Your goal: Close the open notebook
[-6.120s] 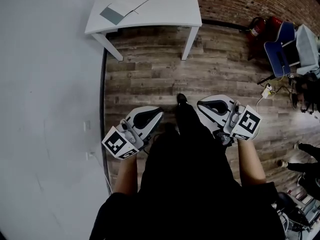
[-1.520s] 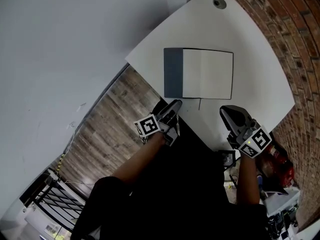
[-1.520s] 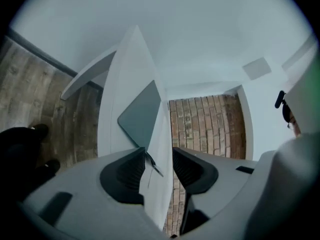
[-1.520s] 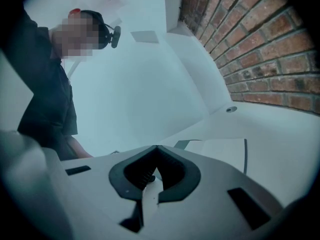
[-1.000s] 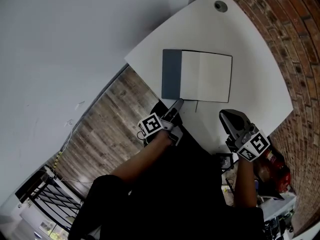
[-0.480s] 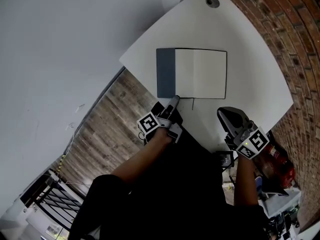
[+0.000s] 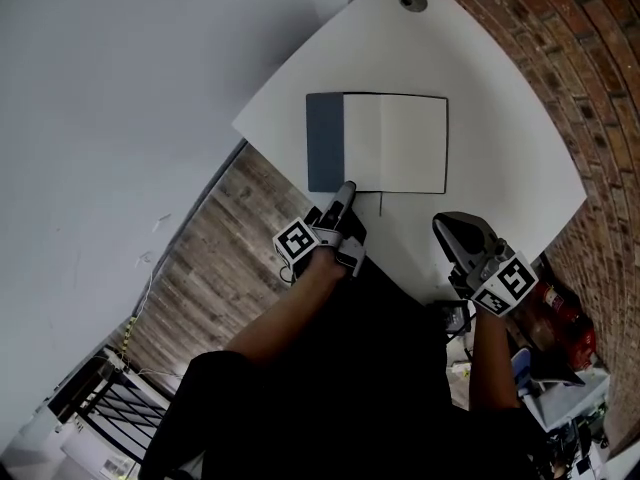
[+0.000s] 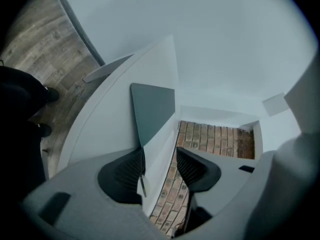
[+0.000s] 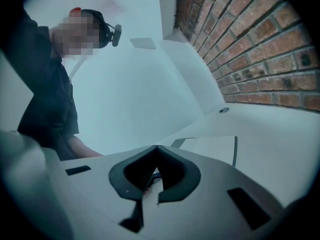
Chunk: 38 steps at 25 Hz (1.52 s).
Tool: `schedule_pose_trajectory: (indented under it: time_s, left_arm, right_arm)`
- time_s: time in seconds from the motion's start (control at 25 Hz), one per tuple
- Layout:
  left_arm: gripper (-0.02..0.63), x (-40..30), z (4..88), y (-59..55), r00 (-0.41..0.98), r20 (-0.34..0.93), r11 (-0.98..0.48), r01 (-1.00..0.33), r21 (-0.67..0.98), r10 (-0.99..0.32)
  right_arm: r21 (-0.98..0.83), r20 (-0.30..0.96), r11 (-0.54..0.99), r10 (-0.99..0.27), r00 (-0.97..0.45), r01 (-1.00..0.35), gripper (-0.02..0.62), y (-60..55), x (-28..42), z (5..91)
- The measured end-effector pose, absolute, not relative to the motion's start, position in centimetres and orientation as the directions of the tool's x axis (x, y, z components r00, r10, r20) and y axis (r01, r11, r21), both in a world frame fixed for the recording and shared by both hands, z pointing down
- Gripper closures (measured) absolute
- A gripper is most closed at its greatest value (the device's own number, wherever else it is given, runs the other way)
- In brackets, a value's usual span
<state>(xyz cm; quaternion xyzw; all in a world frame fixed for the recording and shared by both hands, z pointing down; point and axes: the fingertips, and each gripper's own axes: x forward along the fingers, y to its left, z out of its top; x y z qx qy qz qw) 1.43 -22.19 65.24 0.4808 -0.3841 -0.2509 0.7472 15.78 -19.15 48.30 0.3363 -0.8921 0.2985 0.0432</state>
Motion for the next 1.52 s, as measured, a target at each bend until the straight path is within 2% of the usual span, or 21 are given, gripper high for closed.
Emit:
schedule_pose_trajectory:
  time_s: [0.08,0.24,0.28,0.56,0.84,1.12,1.32,1.52]
  left_arm:
    - [0.401,1.4,65.2,-22.4,0.58,0.316,0.393,0.008,0.919,-0.751]
    - [0.551,1.2,65.6,-22.4,0.589,0.301,0.355,-0.026,0.935,-0.75]
    - [0.562,1.2,65.8,-22.4,0.59,0.303,0.35,-0.037,0.936,-0.748]
    - [0.581,1.2,65.3,-22.7,0.632,0.297,0.263,-0.15,0.953,-0.716]
    - [0.584,1.2,62.4,-24.0,0.684,0.293,0.014,-0.382,0.924,-0.669]
    - [0.584,1.5,60.3,-25.7,0.746,0.351,-0.314,-0.589,0.745,-0.566]
    - [0.584,3.2,59.2,-25.6,0.78,0.387,-0.485,-0.614,0.623,-0.491]
    - [0.584,5.1,58.4,-25.2,0.781,0.467,-0.669,-0.609,0.426,-0.414]
  right_arm:
    - [-0.506,0.281,0.593,-0.573,-0.77,-0.626,0.591,-19.0,15.8,48.5]
    - [-0.508,0.282,0.595,-0.568,-0.773,-0.623,0.591,-18.6,15.6,48.7]
    - [-0.508,0.28,0.597,-0.567,-0.774,-0.621,0.591,-18.6,15.5,48.7]
    - [-0.502,0.275,0.61,-0.56,-0.782,-0.613,0.591,-18.0,15.0,48.6]
    - [-0.493,0.256,0.615,-0.573,-0.779,-0.615,0.591,-17.6,15.2,48.2]
    - [-0.484,0.248,0.615,-0.586,-0.772,-0.622,0.591,-16.3,16.1,47.8]
    - [-0.484,0.249,0.607,-0.595,-0.764,-0.63,0.591,-15.1,17.0,47.9]
    - [-0.484,0.245,0.597,-0.609,-0.754,-0.64,0.591,-14.2,18.0,48.0]
